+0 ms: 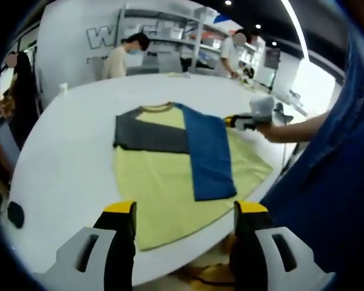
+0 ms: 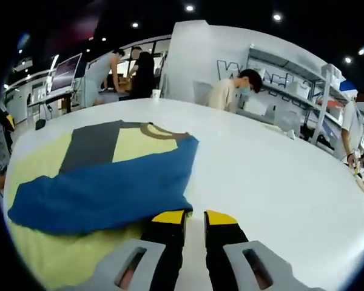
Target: Fold the garment on the visible template until the final outline fits inside the template.
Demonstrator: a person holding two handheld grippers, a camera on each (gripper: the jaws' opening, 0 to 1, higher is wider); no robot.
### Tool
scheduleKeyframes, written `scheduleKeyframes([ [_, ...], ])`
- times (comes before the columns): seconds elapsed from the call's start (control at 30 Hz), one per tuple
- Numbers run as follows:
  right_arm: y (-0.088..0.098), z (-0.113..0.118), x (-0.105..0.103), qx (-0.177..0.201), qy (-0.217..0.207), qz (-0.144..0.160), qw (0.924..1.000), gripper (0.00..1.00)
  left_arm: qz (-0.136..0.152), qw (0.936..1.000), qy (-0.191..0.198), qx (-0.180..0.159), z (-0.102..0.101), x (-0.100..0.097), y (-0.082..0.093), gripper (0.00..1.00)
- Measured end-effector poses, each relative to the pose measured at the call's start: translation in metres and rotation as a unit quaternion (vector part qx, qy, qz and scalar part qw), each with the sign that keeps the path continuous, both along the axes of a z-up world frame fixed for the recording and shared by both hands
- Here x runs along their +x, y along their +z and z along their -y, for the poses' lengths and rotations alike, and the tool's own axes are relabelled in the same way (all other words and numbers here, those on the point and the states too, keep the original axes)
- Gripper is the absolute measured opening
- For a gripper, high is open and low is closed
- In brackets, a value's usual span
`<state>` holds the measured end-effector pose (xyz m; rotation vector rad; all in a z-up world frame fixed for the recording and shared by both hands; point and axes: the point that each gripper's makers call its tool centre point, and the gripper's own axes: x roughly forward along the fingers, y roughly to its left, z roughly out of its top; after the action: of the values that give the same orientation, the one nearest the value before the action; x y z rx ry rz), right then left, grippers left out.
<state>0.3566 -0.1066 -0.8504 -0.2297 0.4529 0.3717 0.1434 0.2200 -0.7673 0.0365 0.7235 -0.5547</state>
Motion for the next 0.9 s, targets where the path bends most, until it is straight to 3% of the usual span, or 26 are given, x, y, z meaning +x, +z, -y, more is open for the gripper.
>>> scheduleKeyframes([
  [0.37,0.002,0.003,-0.002,-0.008,0.003,-0.002,1.0,0.09,0.0,1.0,0.0,-0.001,0.002,0.001,0.0,0.61],
  [0.63,0.015,0.029,-0.01,-0.008,-0.022,0.003,0.9997,0.06,0.003,1.0,0.001,-0.009,0.002,0.003,-0.005,0.61],
  [0.8,0.027,0.017,-0.015,0.011,-0.002,0.013,0.9999,0.0,0.004,0.9999,-0.001,-0.012,0.002,0.004,-0.007,0.61],
  [0.83,0.042,0.001,-0.02,0.028,0.023,0.012,0.9993,0.0,0.005,0.9999,-0.002,-0.014,0.002,0.004,-0.007,0.61],
  [0.9,0.041,-0.007,-0.016,0.029,0.034,0.014,0.9989,0.0,0.007,0.9999,-0.003,-0.015,0.002,0.004,-0.007,0.61],
])
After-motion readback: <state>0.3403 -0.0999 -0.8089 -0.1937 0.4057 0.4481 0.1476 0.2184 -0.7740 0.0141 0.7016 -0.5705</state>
